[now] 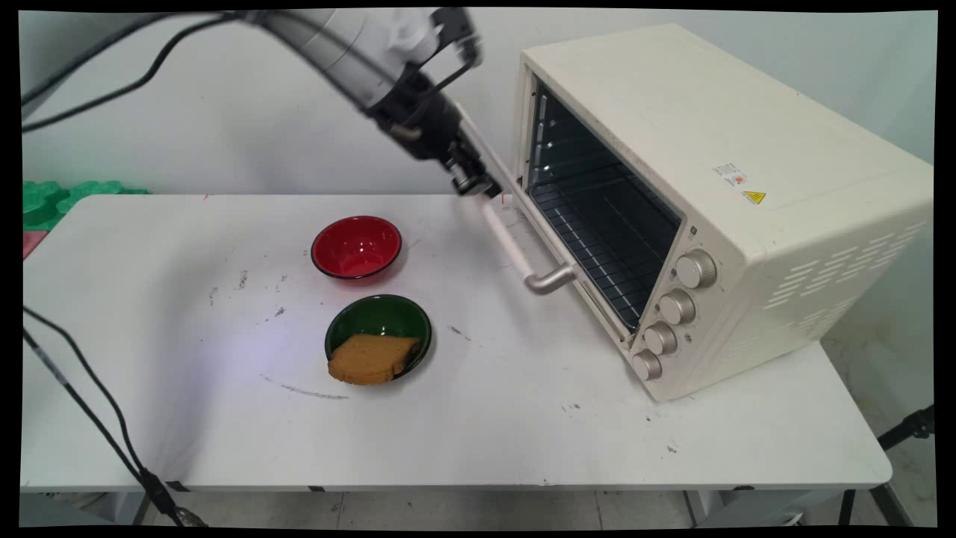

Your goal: Open the oven

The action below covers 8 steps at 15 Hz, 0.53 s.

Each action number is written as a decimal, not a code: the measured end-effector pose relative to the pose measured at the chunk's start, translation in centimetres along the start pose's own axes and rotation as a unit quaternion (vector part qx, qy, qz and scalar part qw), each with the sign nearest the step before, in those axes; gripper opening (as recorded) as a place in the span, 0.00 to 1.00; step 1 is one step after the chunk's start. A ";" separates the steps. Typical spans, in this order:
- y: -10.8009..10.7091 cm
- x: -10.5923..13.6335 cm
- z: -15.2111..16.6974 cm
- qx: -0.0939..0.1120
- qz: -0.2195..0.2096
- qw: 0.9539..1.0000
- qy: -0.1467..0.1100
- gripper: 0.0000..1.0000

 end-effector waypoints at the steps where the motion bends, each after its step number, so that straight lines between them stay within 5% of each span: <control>1: 0.1 -0.8 0.1 -0.002 0.001 1.000 0.003 0.00; 8: 0.7 -9.2 1.9 -0.015 -0.020 0.999 0.047 0.00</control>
